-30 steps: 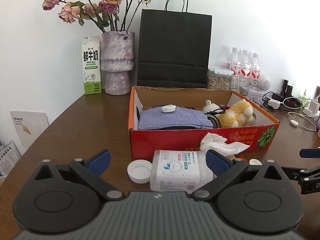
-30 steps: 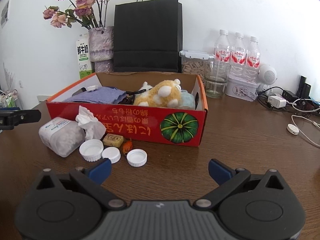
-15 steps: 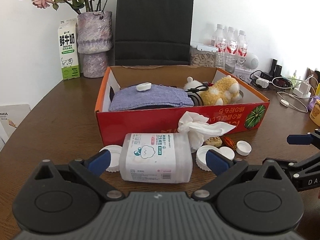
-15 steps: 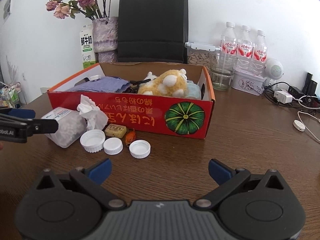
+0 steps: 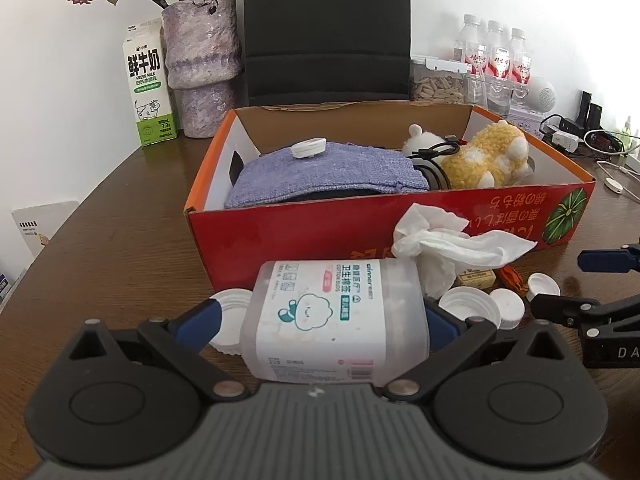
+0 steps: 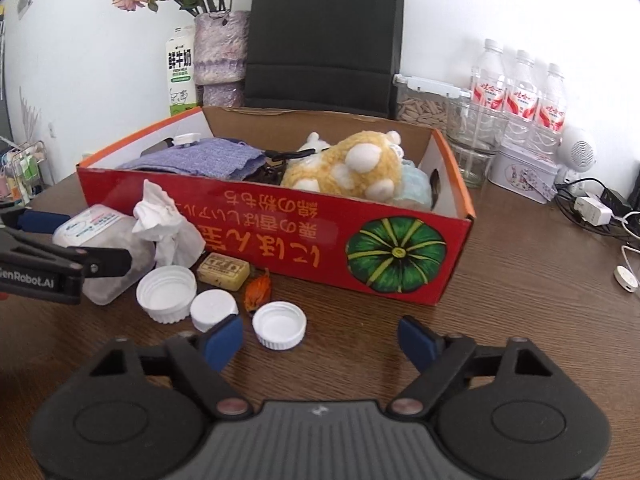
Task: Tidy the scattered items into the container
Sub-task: 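Grasp the white wipes tub with the left tool while the right tool grasps a white cap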
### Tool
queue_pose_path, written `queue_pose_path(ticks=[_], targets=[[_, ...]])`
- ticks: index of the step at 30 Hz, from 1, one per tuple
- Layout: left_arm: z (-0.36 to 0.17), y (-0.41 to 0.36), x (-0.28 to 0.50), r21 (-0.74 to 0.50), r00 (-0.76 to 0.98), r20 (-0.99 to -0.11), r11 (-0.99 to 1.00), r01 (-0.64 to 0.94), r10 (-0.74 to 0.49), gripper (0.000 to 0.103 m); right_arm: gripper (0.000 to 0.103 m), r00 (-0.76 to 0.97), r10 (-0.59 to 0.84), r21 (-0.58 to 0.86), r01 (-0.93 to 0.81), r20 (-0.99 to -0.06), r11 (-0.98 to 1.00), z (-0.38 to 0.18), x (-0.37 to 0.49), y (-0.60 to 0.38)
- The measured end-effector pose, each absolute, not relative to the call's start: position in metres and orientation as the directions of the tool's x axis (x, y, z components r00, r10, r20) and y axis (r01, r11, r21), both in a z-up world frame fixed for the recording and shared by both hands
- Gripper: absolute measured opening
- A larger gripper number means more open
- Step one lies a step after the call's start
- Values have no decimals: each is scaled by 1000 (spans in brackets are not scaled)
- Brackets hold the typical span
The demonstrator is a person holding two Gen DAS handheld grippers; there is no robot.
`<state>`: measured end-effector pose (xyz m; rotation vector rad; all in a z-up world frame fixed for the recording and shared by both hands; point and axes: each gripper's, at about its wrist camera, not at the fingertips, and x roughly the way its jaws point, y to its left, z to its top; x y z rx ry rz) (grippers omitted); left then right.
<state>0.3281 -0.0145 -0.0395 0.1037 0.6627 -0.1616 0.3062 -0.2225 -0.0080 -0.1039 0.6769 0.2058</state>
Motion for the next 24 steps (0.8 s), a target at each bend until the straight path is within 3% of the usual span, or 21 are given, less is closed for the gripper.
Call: queue_pose_path(ticks=[3,6,11,13,18,24], targets=[[-40,-17,328,48,781,-613,981,187,-119,103,66,751,192,10,-240,-632,971,-11,309,-222],[-40,-19,326,56,793,-598,981,186,-116,103,48,757,211,15,-257,-618,966,-11,307,-222],[-42,-23,324,63,802,-588,982,179,-108,102,40,765,228,8,-280,-603,960,-12,304,-217],[-42,-24,323,64,804,-584,981,181,-110,94,31,764,234,12,-284,-601,959,-12,303,-217],[-43,-26,321,61,808,-579,982,180,-112,87,28,767,230,2,-285,-599,959,-11,302,-216],[-44,-26,318,64,814,-569,981,181,-114,86,28,776,209,-34,-284,-595,958,-11,299,-210]])
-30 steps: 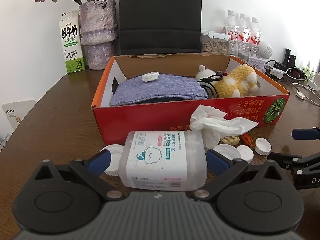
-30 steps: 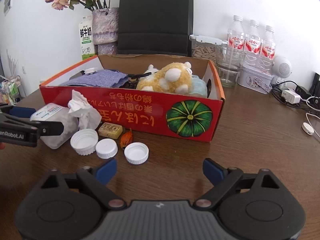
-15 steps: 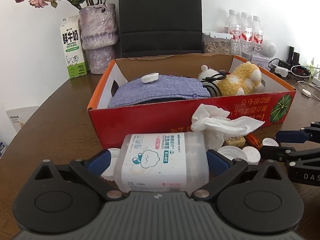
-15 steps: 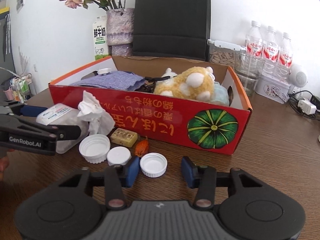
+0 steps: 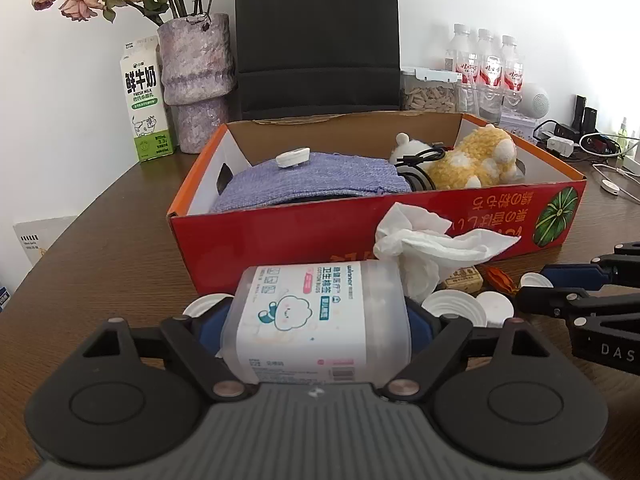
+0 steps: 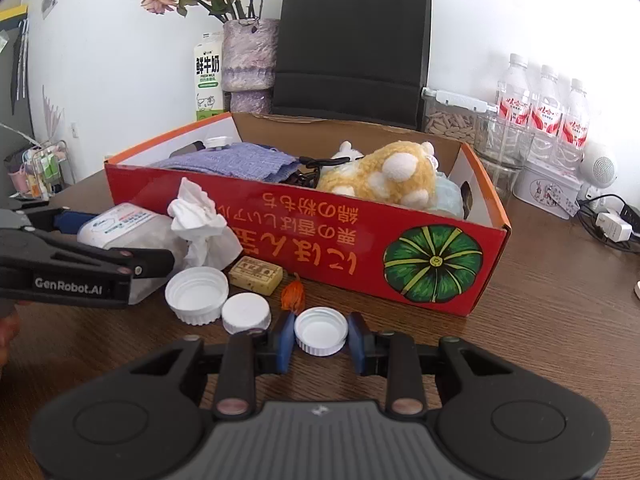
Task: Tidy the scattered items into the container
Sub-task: 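Grasp the white wipes tub with the left tool while the right tool grasps a white cap, then carry the wipes tub and cap into the box and open both tools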
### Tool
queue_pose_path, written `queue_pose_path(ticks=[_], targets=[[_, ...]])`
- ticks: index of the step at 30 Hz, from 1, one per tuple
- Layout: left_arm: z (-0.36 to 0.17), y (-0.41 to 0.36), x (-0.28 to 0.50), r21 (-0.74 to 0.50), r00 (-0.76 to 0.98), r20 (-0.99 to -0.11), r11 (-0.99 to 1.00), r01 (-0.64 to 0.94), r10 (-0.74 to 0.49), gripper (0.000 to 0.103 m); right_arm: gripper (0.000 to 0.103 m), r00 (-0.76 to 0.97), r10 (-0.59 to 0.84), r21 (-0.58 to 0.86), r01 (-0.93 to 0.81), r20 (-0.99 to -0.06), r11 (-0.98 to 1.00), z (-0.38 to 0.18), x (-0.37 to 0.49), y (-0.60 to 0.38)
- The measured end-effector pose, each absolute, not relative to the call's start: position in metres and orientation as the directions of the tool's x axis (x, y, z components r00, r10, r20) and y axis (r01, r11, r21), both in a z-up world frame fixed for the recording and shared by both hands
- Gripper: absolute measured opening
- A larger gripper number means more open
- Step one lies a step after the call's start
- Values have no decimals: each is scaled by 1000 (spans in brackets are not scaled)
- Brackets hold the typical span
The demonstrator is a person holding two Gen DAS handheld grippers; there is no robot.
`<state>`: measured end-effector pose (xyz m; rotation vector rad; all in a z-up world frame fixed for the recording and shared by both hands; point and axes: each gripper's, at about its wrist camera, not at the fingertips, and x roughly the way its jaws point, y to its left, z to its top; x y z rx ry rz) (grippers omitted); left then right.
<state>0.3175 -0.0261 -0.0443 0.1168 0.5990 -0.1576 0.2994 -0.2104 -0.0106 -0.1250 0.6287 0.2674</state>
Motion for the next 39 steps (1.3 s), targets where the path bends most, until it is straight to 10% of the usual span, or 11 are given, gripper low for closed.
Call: queue_pose_path(ticks=[23,39], targets=[[-18,-3,283,-29,846,-502,982,188,-177,83,27,843,220,-28,-267,-490,963,18,275,-221],[54,-17,313,-3,930,-300,975,223,-213,83,27,914,260,-64,-293,-312,954,85,312,-201]])
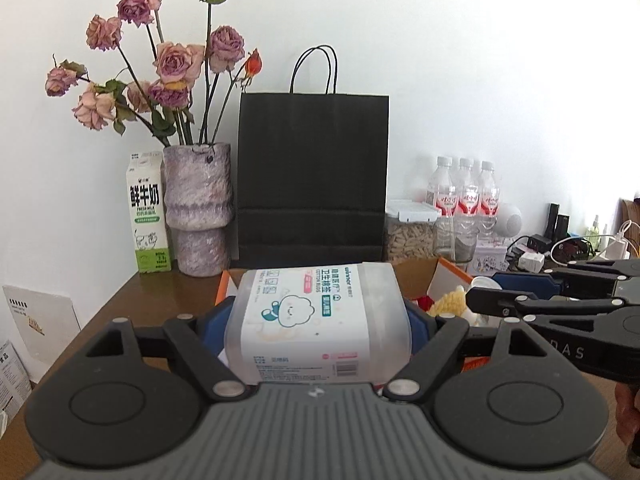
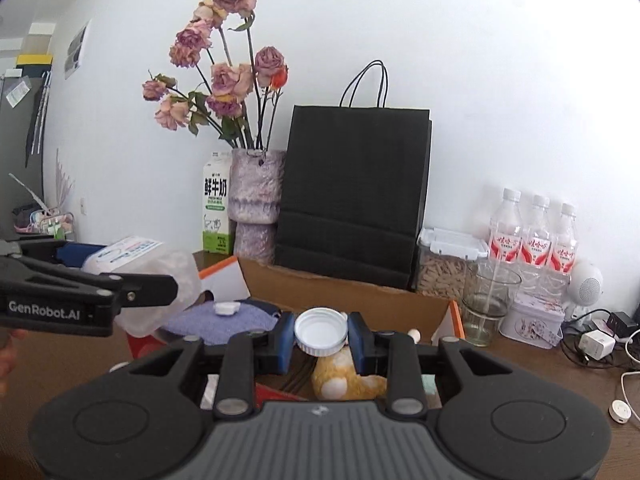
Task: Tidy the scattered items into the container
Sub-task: 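Carry the wipes tub and cap into the box and open both tools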
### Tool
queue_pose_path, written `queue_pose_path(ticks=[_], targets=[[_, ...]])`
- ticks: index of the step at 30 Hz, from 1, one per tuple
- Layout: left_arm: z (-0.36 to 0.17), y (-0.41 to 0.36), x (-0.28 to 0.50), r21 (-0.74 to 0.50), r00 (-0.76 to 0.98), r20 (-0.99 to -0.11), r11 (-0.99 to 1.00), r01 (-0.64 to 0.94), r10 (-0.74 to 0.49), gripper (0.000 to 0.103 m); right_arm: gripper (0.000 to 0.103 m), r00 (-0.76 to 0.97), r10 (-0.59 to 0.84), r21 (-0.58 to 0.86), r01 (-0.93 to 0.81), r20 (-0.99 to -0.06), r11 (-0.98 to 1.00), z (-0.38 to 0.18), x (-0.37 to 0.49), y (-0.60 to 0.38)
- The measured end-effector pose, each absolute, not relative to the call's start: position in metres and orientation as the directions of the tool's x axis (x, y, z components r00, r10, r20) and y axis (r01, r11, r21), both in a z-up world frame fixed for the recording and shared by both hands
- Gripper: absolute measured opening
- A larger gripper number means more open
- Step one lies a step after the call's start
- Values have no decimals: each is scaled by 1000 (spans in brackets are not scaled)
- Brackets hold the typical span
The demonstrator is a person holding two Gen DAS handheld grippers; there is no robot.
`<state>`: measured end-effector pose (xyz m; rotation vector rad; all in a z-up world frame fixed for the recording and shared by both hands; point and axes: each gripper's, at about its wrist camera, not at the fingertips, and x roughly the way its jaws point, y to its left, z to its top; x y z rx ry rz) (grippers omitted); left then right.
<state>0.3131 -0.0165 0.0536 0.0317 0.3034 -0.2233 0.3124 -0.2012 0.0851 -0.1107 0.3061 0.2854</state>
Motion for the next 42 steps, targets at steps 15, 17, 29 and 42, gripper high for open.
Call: queue_pose_path(ticks=[15,17,29,42], targets=[[39,-21,395,-75,931,-331,987,140,-157,83,27,911,244,32,-247,-331,968,75,397,-195],[32,-22,407,-77,927,-348,989,123,-142,83,27,910,230,38,-232,-344,972,70,407,-197],[7,-29,413,-23,913,-385,991,133,-132,83,27,884,177,-1,-197,-432,980,36,420,-201],[17,-25,406,-26,943,-317,994,102,-105,103,103,908,142,-15,-160,-393,987,45,411,-203]])
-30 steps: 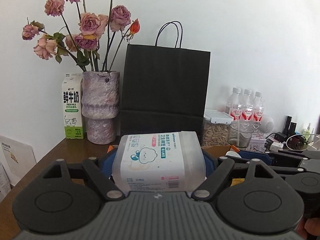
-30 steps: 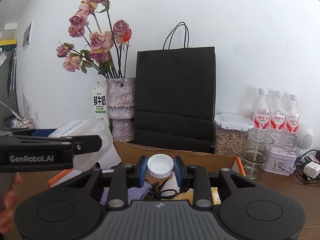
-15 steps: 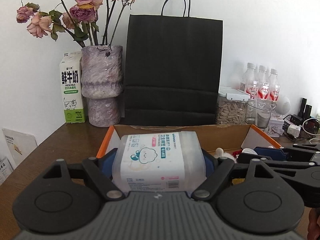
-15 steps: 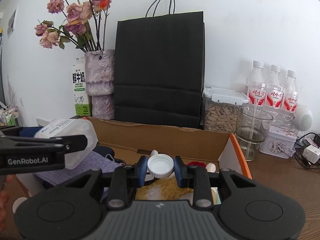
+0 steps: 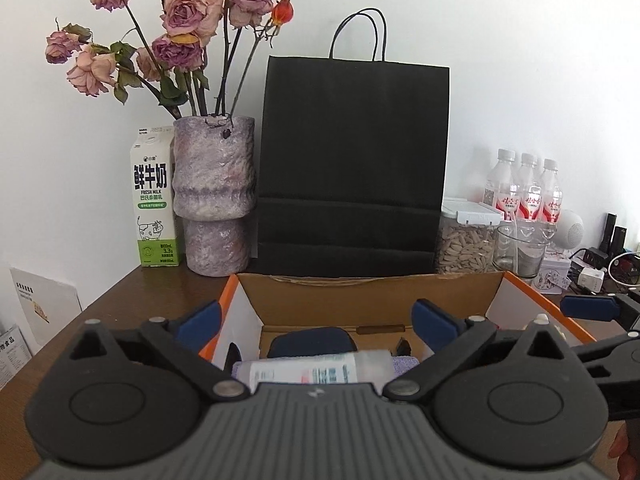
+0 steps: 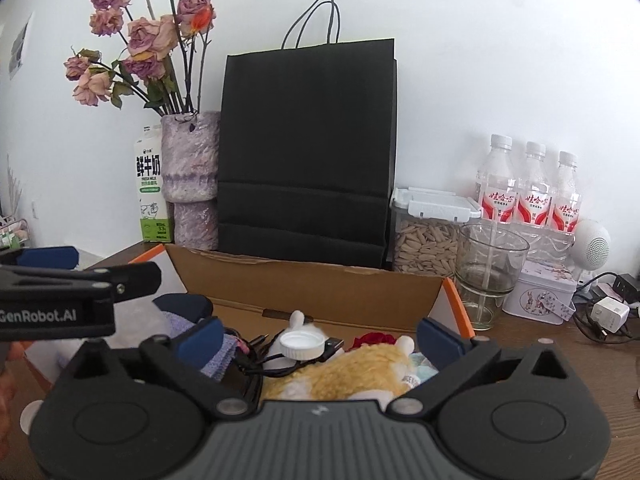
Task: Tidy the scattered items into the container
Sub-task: 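Withdraw both tools from the box toward the remaining caps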
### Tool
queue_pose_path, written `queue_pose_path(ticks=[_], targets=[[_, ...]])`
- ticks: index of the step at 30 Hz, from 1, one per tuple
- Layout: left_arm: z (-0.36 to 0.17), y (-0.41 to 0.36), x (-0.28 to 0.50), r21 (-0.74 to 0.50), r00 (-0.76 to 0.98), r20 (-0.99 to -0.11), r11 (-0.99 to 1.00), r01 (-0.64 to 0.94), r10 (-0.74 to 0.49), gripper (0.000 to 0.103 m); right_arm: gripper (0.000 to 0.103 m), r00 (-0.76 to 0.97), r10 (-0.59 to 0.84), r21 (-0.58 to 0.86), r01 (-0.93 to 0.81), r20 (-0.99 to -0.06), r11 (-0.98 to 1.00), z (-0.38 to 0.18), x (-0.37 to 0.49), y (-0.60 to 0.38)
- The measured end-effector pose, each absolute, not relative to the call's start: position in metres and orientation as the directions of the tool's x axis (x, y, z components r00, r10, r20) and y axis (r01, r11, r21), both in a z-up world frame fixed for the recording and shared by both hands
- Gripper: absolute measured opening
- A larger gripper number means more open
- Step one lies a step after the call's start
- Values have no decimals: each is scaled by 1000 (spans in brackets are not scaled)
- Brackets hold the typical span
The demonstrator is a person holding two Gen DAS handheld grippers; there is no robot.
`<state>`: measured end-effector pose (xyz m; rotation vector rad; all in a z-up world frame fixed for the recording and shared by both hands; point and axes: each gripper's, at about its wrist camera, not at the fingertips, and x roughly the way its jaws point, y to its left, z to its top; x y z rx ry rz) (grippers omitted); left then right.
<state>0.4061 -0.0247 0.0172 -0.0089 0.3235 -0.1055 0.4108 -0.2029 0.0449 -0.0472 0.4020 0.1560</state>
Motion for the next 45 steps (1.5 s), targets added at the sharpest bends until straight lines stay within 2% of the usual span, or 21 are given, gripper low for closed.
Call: queue_pose_path(ticks=[11,17,35,45], targets=[[18,-18,407,-52,935,-344,996,73,-87,103,103,905,111,-21,-131,-411,991,44,407,-210],[22,-20,399,-53,939,-330,995,84,-97,103,103,899,141,-8,-158,-415,987,47,401,-210],[44,7,339,-48,959,-240,989,142,-150,103,103,922,183,-7,-197,-341,980,73,334,-222],[29,37,316,17,944,-314,994,113,-102,103,103,897,153,-28,-181,-415,983,52,301,-236]])
